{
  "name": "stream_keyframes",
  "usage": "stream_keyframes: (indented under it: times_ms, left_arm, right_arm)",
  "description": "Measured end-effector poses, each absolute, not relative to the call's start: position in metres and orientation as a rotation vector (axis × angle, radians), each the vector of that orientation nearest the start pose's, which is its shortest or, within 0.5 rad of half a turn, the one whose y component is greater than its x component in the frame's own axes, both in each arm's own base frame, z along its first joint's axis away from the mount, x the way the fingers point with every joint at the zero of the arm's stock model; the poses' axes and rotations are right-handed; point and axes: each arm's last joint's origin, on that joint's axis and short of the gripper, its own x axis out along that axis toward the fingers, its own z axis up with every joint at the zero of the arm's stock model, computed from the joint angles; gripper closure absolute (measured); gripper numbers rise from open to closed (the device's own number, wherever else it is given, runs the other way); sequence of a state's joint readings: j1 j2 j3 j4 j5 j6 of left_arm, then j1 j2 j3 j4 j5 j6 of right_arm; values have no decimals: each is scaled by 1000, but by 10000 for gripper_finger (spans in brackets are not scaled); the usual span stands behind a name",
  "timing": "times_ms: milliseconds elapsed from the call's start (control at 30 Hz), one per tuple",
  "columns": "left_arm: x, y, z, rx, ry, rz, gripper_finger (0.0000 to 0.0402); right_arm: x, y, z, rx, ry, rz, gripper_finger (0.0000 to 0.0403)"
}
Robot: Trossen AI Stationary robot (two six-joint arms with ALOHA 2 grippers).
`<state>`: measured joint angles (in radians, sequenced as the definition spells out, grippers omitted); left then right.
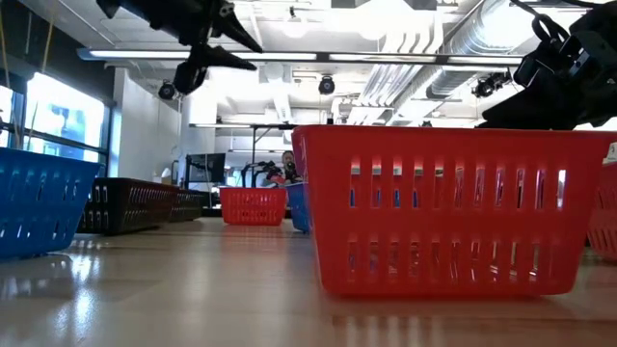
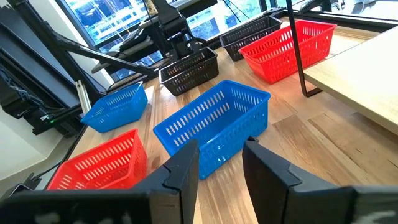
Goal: Stack baskets on shelf by color
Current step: Put the top middle blue bin on the shelf
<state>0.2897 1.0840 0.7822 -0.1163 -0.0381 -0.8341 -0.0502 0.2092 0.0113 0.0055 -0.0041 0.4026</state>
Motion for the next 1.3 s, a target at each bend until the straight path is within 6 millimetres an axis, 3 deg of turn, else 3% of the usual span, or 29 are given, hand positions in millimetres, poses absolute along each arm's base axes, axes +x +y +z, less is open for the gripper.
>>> stream_keyframes:
  times_ms: [367, 633, 867, 1133, 1300]
  left_arm:
    - [241, 74, 272, -655, 296, 467, 294]
    - [267, 71, 254, -694, 305, 407, 294]
    - [282, 59, 250, -599, 366, 229, 294]
    - [298, 66, 270, -787, 336, 381, 311]
    - [304, 66, 268, -889, 370, 437, 329]
  right_arm:
    - [109, -5, 151, 407, 179, -83, 292]
    - [109, -5, 152, 475, 159, -86, 292]
    - [109, -5, 152, 475, 157, -86, 292]
    - [109, -5, 153, 475, 154, -85, 292]
    - [109, -5, 153, 478, 154, -85, 292]
